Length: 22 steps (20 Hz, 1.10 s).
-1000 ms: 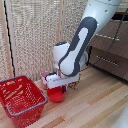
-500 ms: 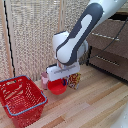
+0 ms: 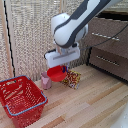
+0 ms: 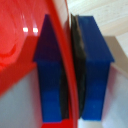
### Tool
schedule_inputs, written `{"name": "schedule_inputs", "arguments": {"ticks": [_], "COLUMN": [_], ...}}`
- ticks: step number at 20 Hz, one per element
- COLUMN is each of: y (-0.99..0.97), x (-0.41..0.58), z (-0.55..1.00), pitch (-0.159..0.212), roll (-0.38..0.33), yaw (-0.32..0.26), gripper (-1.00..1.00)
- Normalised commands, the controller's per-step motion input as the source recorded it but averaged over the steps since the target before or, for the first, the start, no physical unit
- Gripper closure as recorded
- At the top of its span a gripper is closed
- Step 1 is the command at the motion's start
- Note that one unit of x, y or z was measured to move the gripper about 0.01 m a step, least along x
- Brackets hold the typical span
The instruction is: Transport the gripper mindfully toward the orange-red bowl and clasp it to elevate with ease. Ensure your robot's arm aligns efficiently with the top drawer's opening. Carefully slide the orange-red bowl into the designated spot with precision. After confirmation, withdraw the gripper gently. Close the drawer smoothly by transitioning the gripper to its handle.
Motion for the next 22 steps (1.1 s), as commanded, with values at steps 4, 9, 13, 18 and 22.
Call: {"name": "schedule_inputs", "arguments": {"ticks": [4, 9, 13, 18, 22], "y": [-0.11, -0.17, -0.16, -0.14, -0.05], "x": [0.416, 0.411, 0.399, 0.362, 0.308], "z": [0.86, 0.86, 0.89, 0.89, 0.81], "pitch": [0.047, 0.047, 0.013, 0.000, 0.000], "roll": [0.000, 0.000, 0.000, 0.000, -0.002], "yaw": [-0.089, -0.114, -0.121, -0.152, -0.212], "gripper": [1.00, 1.00, 1.00, 1.00, 1.00]}}
